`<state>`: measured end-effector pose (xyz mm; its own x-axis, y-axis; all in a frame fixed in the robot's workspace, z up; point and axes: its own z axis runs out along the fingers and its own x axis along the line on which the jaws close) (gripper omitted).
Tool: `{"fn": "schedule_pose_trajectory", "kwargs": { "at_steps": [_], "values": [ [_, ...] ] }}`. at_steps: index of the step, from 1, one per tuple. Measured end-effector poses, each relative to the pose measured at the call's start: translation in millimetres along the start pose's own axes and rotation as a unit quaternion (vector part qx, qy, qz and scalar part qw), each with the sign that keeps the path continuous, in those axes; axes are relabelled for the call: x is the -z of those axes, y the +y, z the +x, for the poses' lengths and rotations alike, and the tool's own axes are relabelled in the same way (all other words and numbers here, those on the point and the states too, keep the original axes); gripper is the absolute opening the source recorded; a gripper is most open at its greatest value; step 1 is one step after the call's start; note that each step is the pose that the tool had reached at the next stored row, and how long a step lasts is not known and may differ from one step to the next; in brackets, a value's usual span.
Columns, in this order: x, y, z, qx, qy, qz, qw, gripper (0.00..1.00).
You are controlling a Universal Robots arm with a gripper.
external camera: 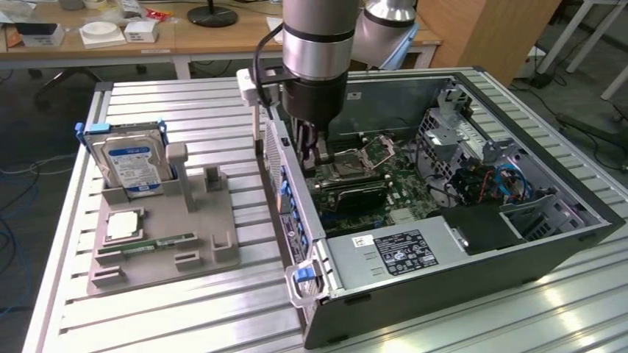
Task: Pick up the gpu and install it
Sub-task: 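Press down on the gpu until it lock into place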
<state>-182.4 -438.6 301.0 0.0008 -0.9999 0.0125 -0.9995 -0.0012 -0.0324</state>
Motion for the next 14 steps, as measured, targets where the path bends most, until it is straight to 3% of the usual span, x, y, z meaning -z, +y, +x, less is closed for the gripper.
{"fn": "schedule_pose_trajectory", "kwargs": {
  "at_steps": [14],
  "values": [
    [-0.2,1.0,3.8,0.000,0.0000,0.0000,1.0000,0.10]
  ]
}}
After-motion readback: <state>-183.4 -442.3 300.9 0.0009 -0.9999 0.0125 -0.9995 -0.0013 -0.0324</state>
